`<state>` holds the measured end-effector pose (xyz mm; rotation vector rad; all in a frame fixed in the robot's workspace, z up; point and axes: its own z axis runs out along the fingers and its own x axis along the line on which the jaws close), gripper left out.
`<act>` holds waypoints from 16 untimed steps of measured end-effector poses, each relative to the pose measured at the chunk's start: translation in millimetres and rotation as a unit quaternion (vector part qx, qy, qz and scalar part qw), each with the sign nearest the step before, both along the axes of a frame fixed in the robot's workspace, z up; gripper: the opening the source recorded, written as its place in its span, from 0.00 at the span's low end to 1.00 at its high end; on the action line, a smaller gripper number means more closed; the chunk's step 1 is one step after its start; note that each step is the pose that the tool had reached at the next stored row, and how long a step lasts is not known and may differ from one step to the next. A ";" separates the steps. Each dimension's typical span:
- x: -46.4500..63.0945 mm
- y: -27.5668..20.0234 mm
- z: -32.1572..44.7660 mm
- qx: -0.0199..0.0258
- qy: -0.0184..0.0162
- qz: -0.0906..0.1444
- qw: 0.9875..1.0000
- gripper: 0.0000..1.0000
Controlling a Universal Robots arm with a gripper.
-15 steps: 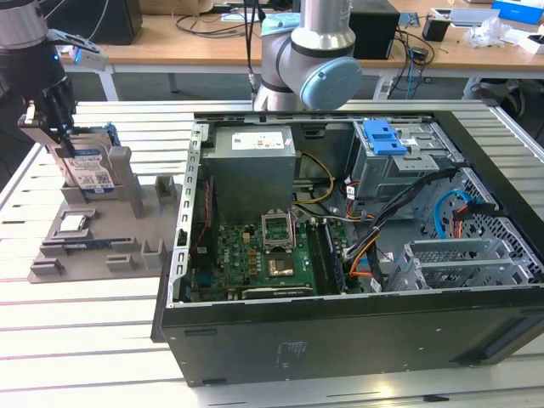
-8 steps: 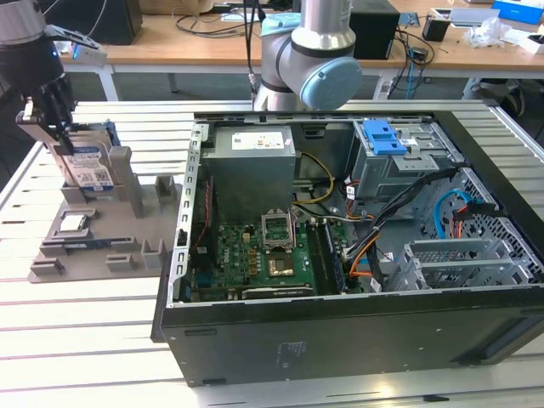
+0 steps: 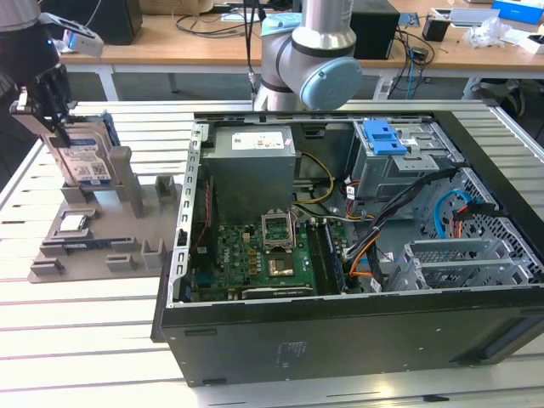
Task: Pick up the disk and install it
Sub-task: 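Pick up the disk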
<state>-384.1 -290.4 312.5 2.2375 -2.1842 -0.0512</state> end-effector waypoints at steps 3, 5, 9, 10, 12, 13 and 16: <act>0.0 0.0 5.3 0.000 0.000 0.000 1.000 0.36; 0.0 0.0 9.0 0.000 0.000 0.000 1.000 0.36; 0.0 0.0 14.1 0.000 0.000 0.000 1.000 0.36; 0.0 0.0 15.4 0.000 0.000 0.000 1.000 0.36; 0.0 0.0 18.4 0.000 0.000 0.000 1.000 0.36; 0.0 0.0 19.9 0.000 0.000 0.000 1.000 0.36; 0.0 0.0 24.9 0.000 0.000 0.000 1.000 0.36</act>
